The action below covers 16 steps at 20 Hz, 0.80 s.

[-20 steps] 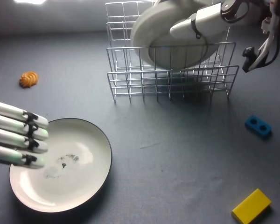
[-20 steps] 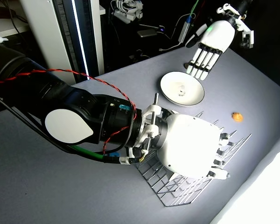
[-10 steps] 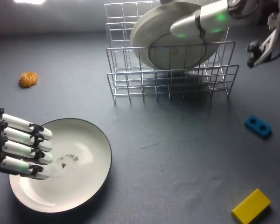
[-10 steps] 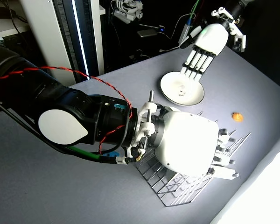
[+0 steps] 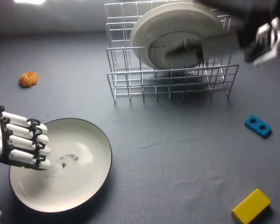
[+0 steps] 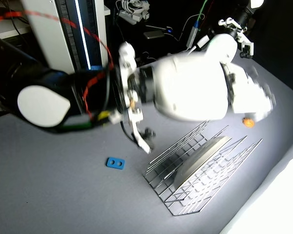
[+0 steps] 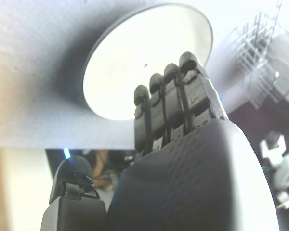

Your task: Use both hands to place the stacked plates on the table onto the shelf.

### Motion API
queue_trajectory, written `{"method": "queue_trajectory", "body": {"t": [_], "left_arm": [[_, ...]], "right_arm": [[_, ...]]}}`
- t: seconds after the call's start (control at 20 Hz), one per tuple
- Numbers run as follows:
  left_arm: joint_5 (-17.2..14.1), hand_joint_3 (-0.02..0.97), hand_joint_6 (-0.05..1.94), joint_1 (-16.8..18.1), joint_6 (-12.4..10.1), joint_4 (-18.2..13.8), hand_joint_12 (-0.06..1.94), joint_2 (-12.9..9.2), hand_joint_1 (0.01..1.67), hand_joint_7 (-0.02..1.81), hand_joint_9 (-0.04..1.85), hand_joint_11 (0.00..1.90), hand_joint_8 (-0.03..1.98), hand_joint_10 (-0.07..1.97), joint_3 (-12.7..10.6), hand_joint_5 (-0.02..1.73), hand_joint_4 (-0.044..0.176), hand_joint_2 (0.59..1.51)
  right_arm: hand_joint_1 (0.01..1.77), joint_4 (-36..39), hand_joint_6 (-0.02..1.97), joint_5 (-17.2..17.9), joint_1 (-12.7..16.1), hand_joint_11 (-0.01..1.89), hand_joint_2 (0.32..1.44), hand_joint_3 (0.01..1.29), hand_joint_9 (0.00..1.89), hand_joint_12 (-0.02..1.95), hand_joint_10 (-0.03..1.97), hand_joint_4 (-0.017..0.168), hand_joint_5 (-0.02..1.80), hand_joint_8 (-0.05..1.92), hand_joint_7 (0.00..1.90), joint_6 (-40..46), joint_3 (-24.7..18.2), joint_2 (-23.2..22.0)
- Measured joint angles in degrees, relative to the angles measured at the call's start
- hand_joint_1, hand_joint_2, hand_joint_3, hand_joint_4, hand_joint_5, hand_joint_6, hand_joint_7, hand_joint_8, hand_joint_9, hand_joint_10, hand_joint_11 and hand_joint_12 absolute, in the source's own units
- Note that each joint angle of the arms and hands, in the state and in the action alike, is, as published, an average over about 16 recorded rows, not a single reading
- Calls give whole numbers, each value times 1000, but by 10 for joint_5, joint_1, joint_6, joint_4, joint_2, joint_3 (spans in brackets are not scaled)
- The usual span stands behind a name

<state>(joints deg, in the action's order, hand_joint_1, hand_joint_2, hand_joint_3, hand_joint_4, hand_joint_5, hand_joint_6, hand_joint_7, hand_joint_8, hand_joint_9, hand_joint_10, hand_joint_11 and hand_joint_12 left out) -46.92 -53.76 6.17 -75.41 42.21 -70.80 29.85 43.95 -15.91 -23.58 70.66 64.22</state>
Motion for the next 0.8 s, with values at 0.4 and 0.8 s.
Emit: {"method": "queue_trajectory", "body": {"t": [0.4,0.8], "left_arm": [[61,4,1,-48,-1,76,27,16,21,250,213,140,10,3,-2,288,-2,1139],[90,3,-19,-106,-14,142,11,14,20,250,215,125,9,-3,8,264,-8,1139]], "right_arm": [[1100,61,47,45,-53,11,885,12,38,271,149,2,101,19,107,-71,-88,-28],[1131,74,21,15,-83,10,853,12,19,5,16,2,19,20,10,-138,-113,-19]]}}
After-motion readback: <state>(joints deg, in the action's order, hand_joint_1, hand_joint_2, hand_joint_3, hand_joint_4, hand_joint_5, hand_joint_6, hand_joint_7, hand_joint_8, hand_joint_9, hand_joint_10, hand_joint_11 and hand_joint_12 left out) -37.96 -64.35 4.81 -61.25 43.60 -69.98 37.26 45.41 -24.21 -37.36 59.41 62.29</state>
